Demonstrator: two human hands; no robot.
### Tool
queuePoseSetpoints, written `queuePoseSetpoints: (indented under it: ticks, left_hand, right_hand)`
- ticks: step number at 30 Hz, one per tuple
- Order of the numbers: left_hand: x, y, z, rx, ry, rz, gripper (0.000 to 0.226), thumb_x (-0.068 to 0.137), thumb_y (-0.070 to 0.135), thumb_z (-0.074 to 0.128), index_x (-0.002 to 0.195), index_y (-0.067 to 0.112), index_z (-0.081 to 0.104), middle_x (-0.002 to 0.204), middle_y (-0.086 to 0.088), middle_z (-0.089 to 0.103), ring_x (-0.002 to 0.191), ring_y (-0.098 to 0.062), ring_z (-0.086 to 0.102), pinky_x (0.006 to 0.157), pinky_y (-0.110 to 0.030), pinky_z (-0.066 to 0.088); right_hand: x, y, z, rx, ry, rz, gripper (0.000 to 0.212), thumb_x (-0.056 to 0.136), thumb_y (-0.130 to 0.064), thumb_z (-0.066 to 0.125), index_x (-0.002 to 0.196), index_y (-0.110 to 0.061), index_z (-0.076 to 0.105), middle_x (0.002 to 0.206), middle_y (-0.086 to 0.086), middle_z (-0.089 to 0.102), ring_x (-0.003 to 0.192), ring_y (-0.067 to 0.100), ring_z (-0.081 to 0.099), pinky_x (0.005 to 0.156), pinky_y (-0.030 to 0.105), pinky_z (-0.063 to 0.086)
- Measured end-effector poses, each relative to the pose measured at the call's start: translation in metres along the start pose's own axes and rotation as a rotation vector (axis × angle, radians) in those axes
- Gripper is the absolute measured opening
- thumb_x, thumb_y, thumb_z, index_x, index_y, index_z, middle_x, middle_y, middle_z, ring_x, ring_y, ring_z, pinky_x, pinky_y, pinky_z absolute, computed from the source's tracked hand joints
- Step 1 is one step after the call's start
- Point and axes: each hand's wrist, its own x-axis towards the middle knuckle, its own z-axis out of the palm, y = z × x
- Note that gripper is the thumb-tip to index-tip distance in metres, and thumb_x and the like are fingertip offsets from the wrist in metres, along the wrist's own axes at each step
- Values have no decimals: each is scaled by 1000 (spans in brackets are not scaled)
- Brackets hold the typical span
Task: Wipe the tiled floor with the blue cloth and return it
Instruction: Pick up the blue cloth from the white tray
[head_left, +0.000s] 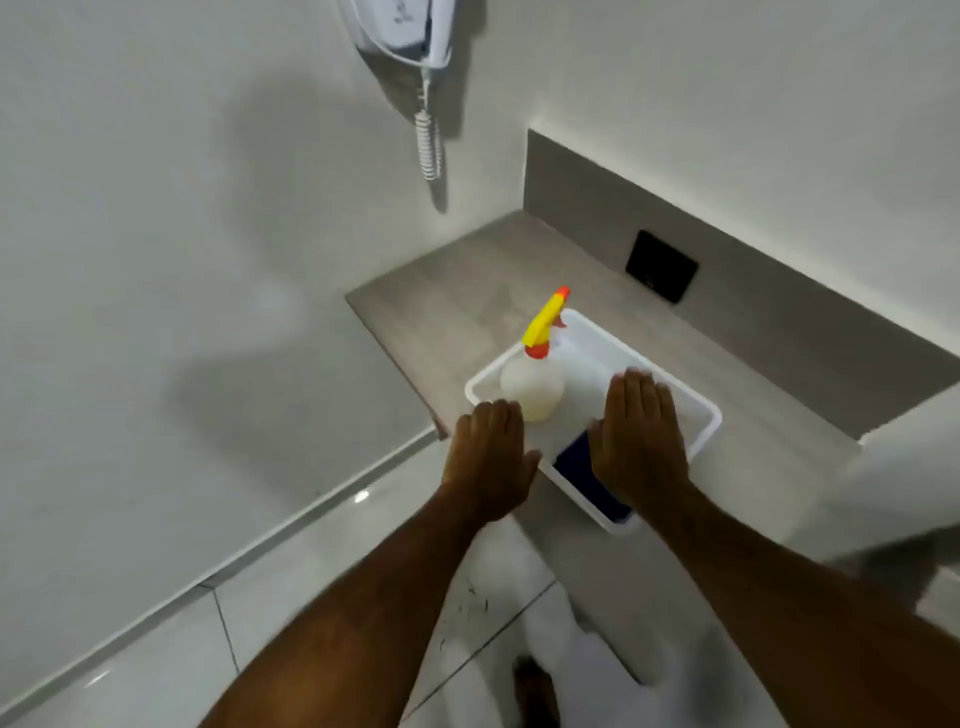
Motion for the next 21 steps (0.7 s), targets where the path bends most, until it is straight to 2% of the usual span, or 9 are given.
queuePoseSetpoints:
  ticks: [3,5,8,12,14,17,19,21]
  left_hand:
    - [7,20,24,63,-95,105,42,92,48,47,108,10,58,107,-12,64,95,-30,56,80,-41,45]
    - [16,32,30,105,-158,109,39,95,45,42,101,12,62,102,-11,66,95,-30,57,82,-43,43]
    - [34,46,36,132,-259,88,39,96,45,42,100,15,65,94,-8,68,94,-29,60,92,-48,37]
    - [51,66,39,-18,-446,-66,22,90,36,56,100,18,61,90,-1,67,95,-25,63,100,-49,29]
    - [60,73,32,-66,-438,-114,17,84,30,62,95,17,60,94,-2,68,96,-25,62,98,-47,31]
    - [66,75,8,-179,-411,-124,13,79,27,62,87,18,55,95,-3,67,95,-27,62,97,-46,35]
    - [57,64,-12,-268,-337,-127,11,80,26,60,86,18,55,90,-1,64,93,-27,62,94,-43,33]
    - [30,42,-29,-395,-174,-140,14,82,24,58,90,15,64,84,4,65,87,-24,64,90,-38,38]
  right_hand:
    - [-12,15,19,-61,-255,66,46,88,-26,55,124,4,52,130,25,58,124,39,50,112,49,33]
    - [-18,21,29,-77,-404,110,36,80,-27,61,108,-4,58,112,16,67,109,31,58,108,45,36]
    - [-12,22,33,-22,-458,211,28,76,-31,67,94,-12,59,91,5,71,90,23,65,109,44,34]
    - [3,26,35,-4,-498,265,25,77,-33,71,87,-15,58,88,4,71,87,24,66,104,44,39]
    - [13,26,27,12,-537,239,23,80,-36,69,82,-17,56,92,6,70,91,26,65,100,43,42]
    - [20,20,3,110,-594,289,26,83,-34,66,91,-10,61,97,12,69,94,32,64,94,42,47]
    - [20,11,-18,289,-533,366,23,81,-24,64,91,-3,60,95,19,67,87,37,64,83,43,52]
    - [14,-7,-40,436,-438,393,22,81,-18,63,94,-2,60,93,19,65,81,34,62,72,37,51]
